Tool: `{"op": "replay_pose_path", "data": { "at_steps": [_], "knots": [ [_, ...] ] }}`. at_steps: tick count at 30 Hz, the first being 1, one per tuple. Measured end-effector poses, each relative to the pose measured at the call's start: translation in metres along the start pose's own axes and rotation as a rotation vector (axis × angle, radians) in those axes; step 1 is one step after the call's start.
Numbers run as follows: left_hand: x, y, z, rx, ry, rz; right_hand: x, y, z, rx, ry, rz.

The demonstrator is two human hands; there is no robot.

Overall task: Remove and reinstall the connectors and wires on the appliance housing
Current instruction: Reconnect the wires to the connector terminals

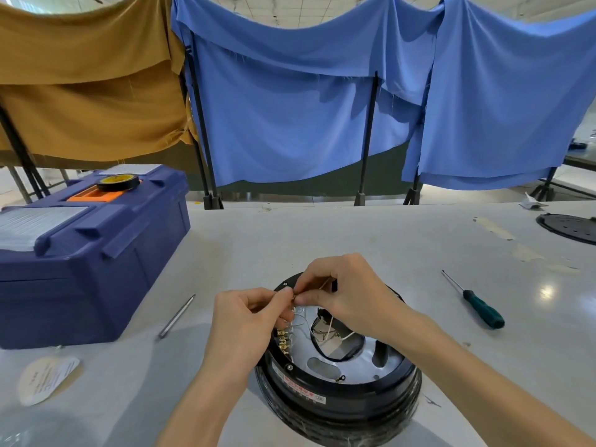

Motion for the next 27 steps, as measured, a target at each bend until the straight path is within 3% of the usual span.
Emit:
{"op": "replay_pose_path", "data": {
  "at_steps": [5, 8, 16, 21, 27],
  "knots": [
    [-0.005, 0.004, 0.001, 0.027, 0.015, -0.012, -0.003, 0.0, -0.005, -0.157, -0.036, -0.03],
    [-0.009, 0.015, 0.01, 0.15, -0.101, -0.049, -0.01, -0.004, -0.015, -0.187, -0.002, -0.074],
    [-0.032, 0.042, 0.012, 0.111, -0.311, 0.048, -0.018, -0.013, -0.052, -0.293, 0.0, -0.19],
    [-0.046, 0.044, 0.009, 0.229, -0.454, 0.05, -0.015, -0.019, -0.057, -0.27, -0.015, -0.267],
    [-0.048, 0.04, 0.001, 0.32, -0.481, 0.002, -0.011, -0.02, -0.063, -0.301, 0.018, -0.264]
  ]
}}
Point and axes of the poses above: each hand's wrist, its own x-axis towards the middle knuckle, its own z-axis out of the back of the hand, y = z × x, the point moved 2 cm from there along x, towards the middle knuckle, and after that the axes turned 13 degrees about -z, right-handed, at the moved point
